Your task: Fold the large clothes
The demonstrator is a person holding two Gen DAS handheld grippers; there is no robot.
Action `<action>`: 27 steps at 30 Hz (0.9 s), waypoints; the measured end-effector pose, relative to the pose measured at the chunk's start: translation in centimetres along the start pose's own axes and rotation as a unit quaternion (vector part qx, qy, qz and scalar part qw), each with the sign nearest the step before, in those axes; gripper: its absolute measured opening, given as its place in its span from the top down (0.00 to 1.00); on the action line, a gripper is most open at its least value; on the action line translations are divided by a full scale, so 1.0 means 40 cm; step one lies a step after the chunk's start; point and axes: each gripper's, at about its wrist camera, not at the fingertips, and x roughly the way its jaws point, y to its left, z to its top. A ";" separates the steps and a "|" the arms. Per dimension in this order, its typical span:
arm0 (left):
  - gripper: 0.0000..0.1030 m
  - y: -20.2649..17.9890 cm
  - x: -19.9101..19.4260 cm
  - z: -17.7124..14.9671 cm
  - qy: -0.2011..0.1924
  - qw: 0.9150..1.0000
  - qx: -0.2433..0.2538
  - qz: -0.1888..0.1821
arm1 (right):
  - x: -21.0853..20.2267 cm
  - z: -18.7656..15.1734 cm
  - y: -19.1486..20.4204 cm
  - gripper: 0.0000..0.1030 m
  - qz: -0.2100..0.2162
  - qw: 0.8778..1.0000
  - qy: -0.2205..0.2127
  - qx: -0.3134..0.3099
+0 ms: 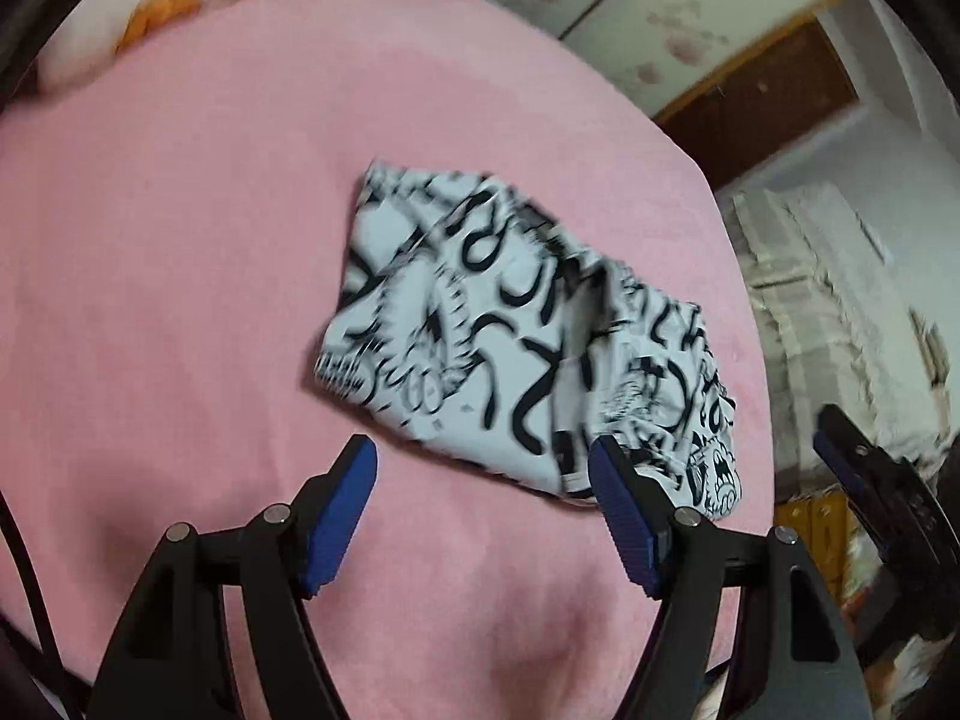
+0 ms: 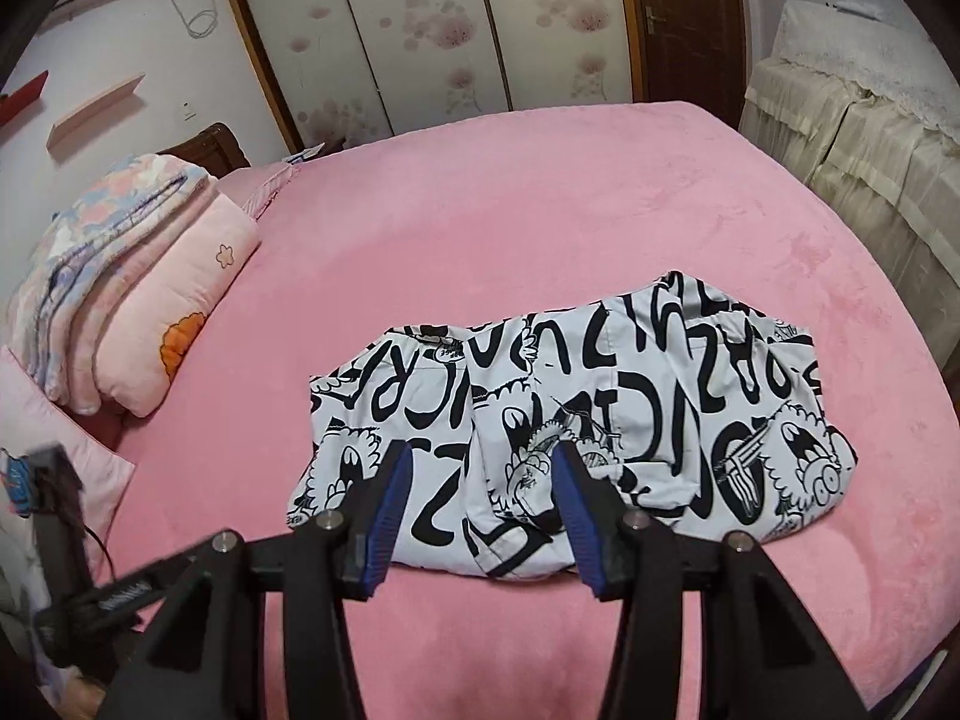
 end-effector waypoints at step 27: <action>0.83 0.037 0.314 0.061 -0.054 0.998 -0.045 -0.006 | 0.430 -0.184 -0.138 0.82 -0.026 0.997 0.070 -0.025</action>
